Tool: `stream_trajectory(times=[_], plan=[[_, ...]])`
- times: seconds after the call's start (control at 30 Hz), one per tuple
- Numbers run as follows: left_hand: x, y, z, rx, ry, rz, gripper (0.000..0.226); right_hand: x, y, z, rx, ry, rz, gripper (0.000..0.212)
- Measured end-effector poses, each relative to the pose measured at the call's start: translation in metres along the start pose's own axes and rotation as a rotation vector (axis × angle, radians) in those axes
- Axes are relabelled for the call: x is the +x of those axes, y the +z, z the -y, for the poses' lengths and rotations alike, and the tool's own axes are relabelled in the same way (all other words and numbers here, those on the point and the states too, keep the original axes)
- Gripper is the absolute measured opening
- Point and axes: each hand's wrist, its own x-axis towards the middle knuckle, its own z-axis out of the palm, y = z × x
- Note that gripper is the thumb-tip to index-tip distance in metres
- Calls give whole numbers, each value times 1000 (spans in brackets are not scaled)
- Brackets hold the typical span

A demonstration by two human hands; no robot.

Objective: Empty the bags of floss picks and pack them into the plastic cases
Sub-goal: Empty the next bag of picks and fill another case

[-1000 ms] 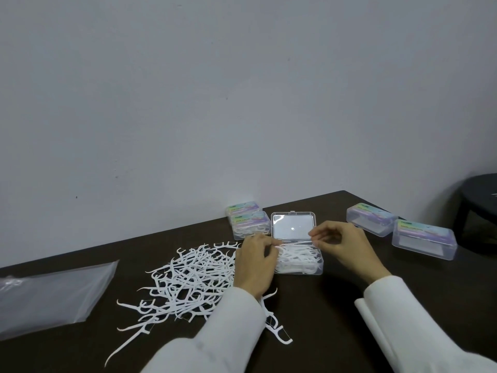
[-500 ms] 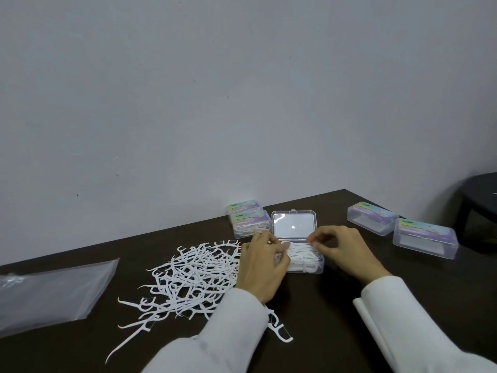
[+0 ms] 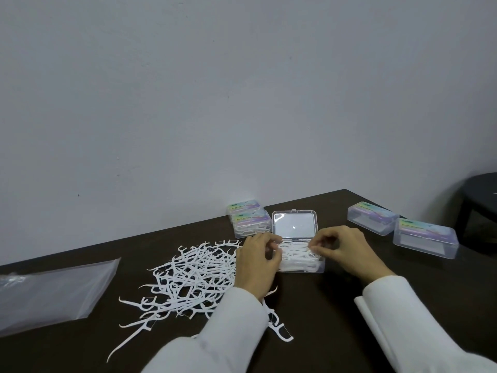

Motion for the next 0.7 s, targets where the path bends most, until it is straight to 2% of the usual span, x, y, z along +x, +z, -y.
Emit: stream_trajectory(times=[0.1,0.27,0.47,0.6,0.7], plan=[[1,1,1,-83,-49,-37,19,1,0,-4,-1,12,-62,18],[0,1,1,-12,-18,-33,19,1,-3,-3,135,-3,-84,10],[0,-1,2,-51,-41,-22,23,3,-6,-5,253,33,-129,7],[1,-2,-1,-21,-37,-45,27,3,2,-1,187,64,-169,11],[1,-4,-2,-15,-58,-45,27,3,9,-1,92,81,-137,18]])
